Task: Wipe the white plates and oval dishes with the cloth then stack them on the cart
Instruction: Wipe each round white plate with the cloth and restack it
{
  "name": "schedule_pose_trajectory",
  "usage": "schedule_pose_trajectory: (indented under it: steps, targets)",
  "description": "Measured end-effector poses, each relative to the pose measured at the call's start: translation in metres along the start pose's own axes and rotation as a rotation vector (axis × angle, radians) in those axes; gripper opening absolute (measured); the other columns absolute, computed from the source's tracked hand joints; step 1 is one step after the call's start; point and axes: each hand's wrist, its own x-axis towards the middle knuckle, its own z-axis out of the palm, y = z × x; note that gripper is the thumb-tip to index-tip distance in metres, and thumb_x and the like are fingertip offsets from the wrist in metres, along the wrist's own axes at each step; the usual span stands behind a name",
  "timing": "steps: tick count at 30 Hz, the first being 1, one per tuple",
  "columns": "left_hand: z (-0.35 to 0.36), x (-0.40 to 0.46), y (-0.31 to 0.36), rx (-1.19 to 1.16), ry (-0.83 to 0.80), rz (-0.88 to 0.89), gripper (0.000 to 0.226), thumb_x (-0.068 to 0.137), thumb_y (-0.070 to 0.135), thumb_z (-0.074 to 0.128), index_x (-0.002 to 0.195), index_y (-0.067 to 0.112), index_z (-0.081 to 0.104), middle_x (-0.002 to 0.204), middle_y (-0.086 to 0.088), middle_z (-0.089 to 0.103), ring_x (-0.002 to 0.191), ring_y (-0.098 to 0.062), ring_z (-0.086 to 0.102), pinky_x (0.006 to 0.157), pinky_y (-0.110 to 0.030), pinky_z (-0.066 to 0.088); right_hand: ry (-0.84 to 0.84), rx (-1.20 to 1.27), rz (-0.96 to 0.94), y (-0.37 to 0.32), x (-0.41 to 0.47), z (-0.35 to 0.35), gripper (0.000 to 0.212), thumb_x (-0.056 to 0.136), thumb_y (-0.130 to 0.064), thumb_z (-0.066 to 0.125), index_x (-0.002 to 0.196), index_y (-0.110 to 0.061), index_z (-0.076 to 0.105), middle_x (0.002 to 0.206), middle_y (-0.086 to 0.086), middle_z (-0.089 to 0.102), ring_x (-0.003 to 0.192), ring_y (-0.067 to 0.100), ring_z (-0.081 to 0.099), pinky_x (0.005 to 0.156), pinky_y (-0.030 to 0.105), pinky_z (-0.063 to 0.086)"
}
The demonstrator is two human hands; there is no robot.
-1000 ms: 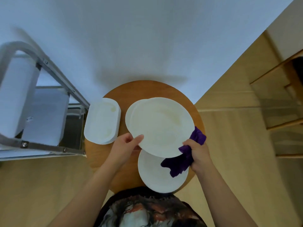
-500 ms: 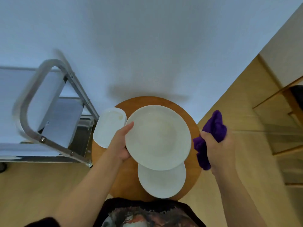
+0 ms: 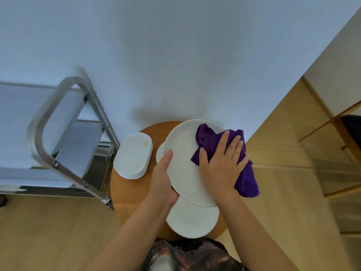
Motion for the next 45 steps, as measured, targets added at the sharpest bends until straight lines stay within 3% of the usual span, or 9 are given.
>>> schedule_pose_trajectory:
  steps: [5,9,14,18,27,31,39,42,45]
  targets:
    - [0.004,-0.007,0.005,0.150,0.016,0.049,0.053,0.079,0.047,0.056,0.127,0.025,0.056,0.114,-0.007,0.069,0.105,-0.029,0.066,0.080,-0.045,0.056,-0.062,0.128,0.112,-0.024,0.009,0.008,0.081,0.084,-0.072,0.021,0.151,-0.032,-0.004,0.159,0.015,-0.005,0.144,0.036,-0.009,0.107,0.064,-0.009]
    - [0.007,-0.011,0.011,0.184,-0.019,0.078,0.055,0.076,0.051,0.055,0.127,0.030,0.056,0.115,-0.005,0.069,0.109,-0.029,0.064,0.089,-0.049,0.053,-0.045,0.170,0.003,-0.047,0.012,0.007,0.072,0.090,-0.065,0.023,0.151,-0.033,0.000,0.160,0.008,0.000,0.146,0.030,-0.003,0.110,0.061,0.000]
    - [0.007,-0.009,0.023,0.223,-0.014,0.179,0.031,0.095,0.046,0.042,0.117,0.036,0.063,0.115,0.003,0.069,0.111,-0.016,0.063,0.093,-0.038,0.051,-0.065,0.375,-0.293,-0.068,-0.008,-0.007,0.062,0.095,-0.047,0.034,0.151,-0.032,0.012,0.157,-0.001,0.019,0.145,0.019,0.012,0.114,0.056,0.005]
    - [0.006,-0.008,0.031,0.096,0.025,0.221,0.034,0.098,0.038,0.041,0.121,0.025,0.063,0.117,-0.001,0.069,0.108,-0.016,0.065,0.085,-0.031,0.055,-0.243,0.434,-0.448,-0.070,-0.028,-0.010,0.055,0.097,-0.039,0.032,0.150,-0.032,0.019,0.157,-0.008,0.019,0.146,0.012,0.006,0.115,0.044,-0.005]
    - [-0.001,-0.003,0.032,-0.013,0.169,0.140,0.035,0.089,0.044,0.058,0.095,0.012,0.071,0.087,-0.010,0.075,0.076,-0.025,0.073,0.053,-0.034,0.057,-0.378,0.329,-0.479,-0.043,-0.058,-0.012,0.048,0.096,-0.037,0.035,0.144,-0.034,0.033,0.152,-0.008,0.033,0.143,0.015,0.020,0.117,0.044,0.013]
    - [-0.001,0.000,0.043,-0.007,-0.051,0.003,0.044,0.081,0.049,0.055,0.087,0.012,0.079,0.095,-0.016,0.073,0.082,-0.032,0.072,0.061,-0.041,0.058,-0.193,0.352,-0.640,0.001,-0.056,-0.018,0.046,0.079,-0.036,0.053,0.122,-0.021,0.064,0.127,0.001,0.062,0.121,0.017,0.056,0.103,0.042,0.041]
    - [-0.005,0.005,0.055,0.191,-0.119,-0.042,0.042,0.078,0.043,0.056,0.106,0.016,0.071,0.106,-0.012,0.071,0.093,-0.030,0.069,0.075,-0.042,0.055,-0.047,-0.019,-1.124,0.066,0.004,-0.018,0.050,0.068,-0.034,0.063,0.115,-0.017,0.069,0.123,0.008,0.064,0.114,0.026,0.061,0.097,0.056,0.038]
    - [-0.007,0.008,0.058,0.235,-0.058,-0.043,0.042,0.076,0.040,0.060,0.109,0.016,0.068,0.101,-0.010,0.073,0.089,-0.029,0.070,0.071,-0.041,0.057,0.013,-0.059,-1.120,0.066,0.023,-0.026,0.046,0.062,-0.025,0.077,0.107,-0.012,0.073,0.109,0.010,0.071,0.092,0.027,0.070,0.083,0.047,0.052]
    - [-0.009,0.011,0.058,0.264,-0.045,-0.047,0.042,0.079,0.040,0.059,0.112,0.016,0.067,0.102,-0.010,0.072,0.090,-0.028,0.070,0.073,-0.040,0.055,0.137,0.212,-0.937,0.047,0.022,-0.038,0.042,0.075,-0.025,0.057,0.113,-0.008,0.068,0.094,0.010,0.071,0.070,0.026,0.065,0.068,0.035,0.052]
